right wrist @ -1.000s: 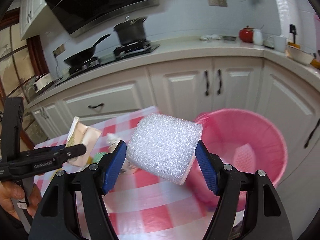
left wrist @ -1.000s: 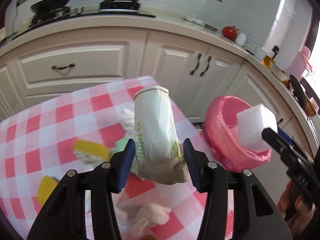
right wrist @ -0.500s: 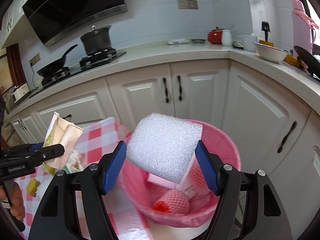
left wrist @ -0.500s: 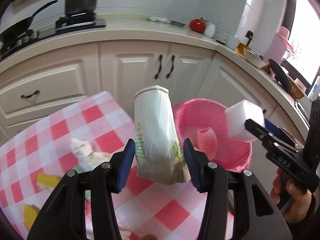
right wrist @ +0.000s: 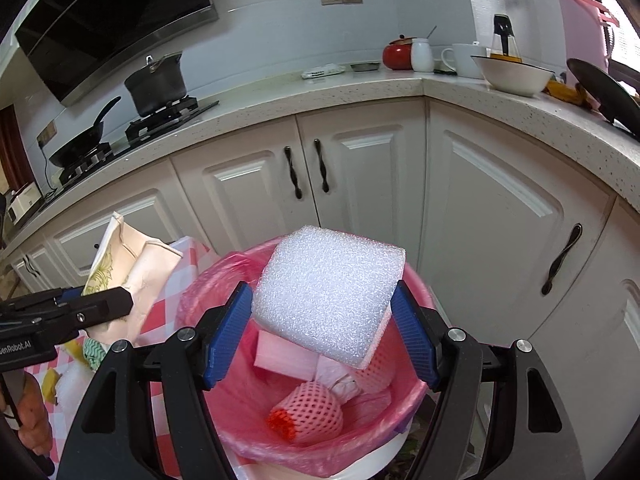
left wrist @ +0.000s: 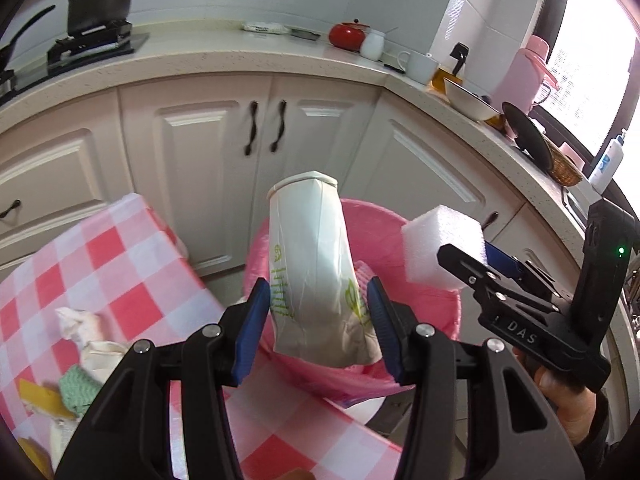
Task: Collect trash
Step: 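Open both grippers to drop the cup and foam block into the wastebasket, then move both open grippers back over the trash on the table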
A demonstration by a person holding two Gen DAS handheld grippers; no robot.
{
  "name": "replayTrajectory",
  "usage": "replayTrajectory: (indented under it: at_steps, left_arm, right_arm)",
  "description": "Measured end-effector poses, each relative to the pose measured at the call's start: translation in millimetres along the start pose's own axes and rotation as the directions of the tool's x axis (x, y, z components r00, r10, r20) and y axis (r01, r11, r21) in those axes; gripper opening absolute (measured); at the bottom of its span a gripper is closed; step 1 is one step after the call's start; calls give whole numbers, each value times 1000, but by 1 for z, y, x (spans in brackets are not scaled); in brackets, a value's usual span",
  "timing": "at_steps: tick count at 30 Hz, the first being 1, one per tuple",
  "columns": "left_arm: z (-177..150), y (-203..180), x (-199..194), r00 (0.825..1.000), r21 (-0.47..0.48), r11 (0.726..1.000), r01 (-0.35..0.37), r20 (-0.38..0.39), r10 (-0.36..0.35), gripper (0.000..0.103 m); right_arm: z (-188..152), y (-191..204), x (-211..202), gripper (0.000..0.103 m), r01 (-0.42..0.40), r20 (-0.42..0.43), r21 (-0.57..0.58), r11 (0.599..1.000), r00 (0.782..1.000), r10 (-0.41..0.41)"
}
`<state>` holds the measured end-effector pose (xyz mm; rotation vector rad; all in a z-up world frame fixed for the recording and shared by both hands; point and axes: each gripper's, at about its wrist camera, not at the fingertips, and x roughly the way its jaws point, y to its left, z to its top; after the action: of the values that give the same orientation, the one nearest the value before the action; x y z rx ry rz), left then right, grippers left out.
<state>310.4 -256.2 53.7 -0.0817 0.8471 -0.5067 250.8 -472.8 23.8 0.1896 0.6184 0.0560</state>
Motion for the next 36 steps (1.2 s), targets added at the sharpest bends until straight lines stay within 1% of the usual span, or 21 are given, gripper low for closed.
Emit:
replayTrajectory:
  at_steps: [7, 8, 10, 14, 17, 26, 36]
  left_arm:
    - [1, -6, 19, 999, -14, 999, 44, -28, -45, 50]
    - [1, -5, 22, 998, -21, 998, 53, -36, -54, 55]
    - [1, -4, 26, 998, -29, 998, 54, -41, -55, 61]
    - [-3, 1, 26, 998, -38, 998, 46, -44, -48, 61]
    - [-4, 4, 22, 998, -43, 998, 38, -39, -40, 61]
    - [-15, 27, -2, 1000, -77, 997, 7, -7, -8, 62]
    - [-46, 57, -41, 999, -147, 989, -28, 31, 33, 62]
  right_arm:
    - [1, -9, 2, 69, 17, 2, 8, 1000, 1000, -17]
    - [1, -9, 2, 70, 18, 1, 9, 1000, 1000, -18]
    - [0, -11, 3, 71, 28, 0, 11, 1000, 1000, -28]
    - [-3, -14, 4, 73, 49, -3, 15, 999, 999, -49]
    - [-5, -16, 3, 77, 59, -2, 21, 998, 998, -59]
    - [-7, -13, -4, 78, 60, 3, 16, 998, 998, -60]
    - [-18, 11, -16, 80, 52, 4, -25, 998, 999, -52]
